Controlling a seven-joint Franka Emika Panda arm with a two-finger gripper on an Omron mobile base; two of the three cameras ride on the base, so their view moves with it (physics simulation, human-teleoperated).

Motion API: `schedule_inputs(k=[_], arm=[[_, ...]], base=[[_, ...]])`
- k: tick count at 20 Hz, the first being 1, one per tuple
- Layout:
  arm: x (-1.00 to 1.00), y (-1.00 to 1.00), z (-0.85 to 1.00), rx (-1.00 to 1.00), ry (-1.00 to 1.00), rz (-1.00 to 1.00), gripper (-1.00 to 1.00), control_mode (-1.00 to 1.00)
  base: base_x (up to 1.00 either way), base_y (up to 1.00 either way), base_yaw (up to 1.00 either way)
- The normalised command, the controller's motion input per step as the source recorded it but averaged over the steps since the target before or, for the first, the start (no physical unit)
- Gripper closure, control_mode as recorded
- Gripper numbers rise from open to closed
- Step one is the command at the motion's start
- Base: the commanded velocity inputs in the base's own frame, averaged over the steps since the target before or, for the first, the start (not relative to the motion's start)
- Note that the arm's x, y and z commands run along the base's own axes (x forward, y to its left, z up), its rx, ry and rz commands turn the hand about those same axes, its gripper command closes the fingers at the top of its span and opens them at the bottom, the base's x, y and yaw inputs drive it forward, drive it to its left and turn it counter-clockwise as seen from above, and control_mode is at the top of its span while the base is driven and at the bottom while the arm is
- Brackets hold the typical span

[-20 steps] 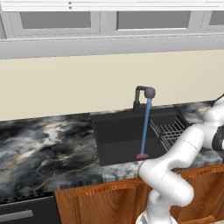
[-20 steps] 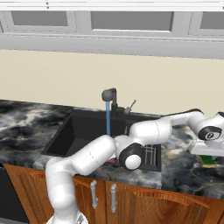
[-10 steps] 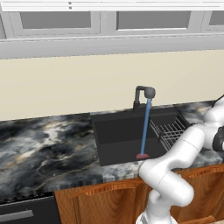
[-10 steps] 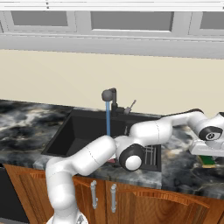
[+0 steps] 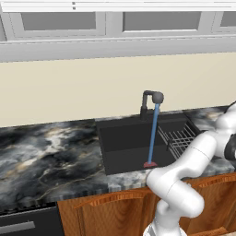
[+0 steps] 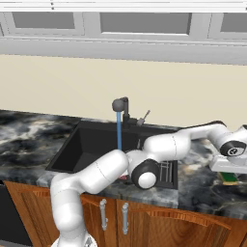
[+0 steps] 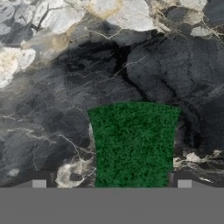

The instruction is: Soak the sponge with water for a few seconds and then drop it inside the sink.

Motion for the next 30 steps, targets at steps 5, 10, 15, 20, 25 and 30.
schedule_inputs(k=[5, 10, 15, 20, 25, 30], arm=[[0.00, 0.00, -0.15, 0.00, -0.09, 0.00, -1.00, -1.00], [0.00, 0.00, -0.18, 0.00, -0.06, 0.00, -1.00, -1.00], [-0.21, 0.00, -0.36, 0.00, 0.03, 0.00, -1.00, -1.00], [-0.17, 0.00, -0.62, 0.00, 0.13, 0.00, -1.00, -1.00], [-0.05, 0.00, -0.71, 0.00, 0.12, 0.00, -1.00, -1.00], [0.00, 0.00, -0.93, 0.00, 0.06, 0.00, -1.00, -1.00]], base=[[0.00, 0.00, 0.00], [0.00, 0.00, 0.00], [0.00, 0.00, 0.00], [0.00, 0.00, 0.00], [0.00, 0.00, 0.00], [0.00, 0.00, 0.00]])
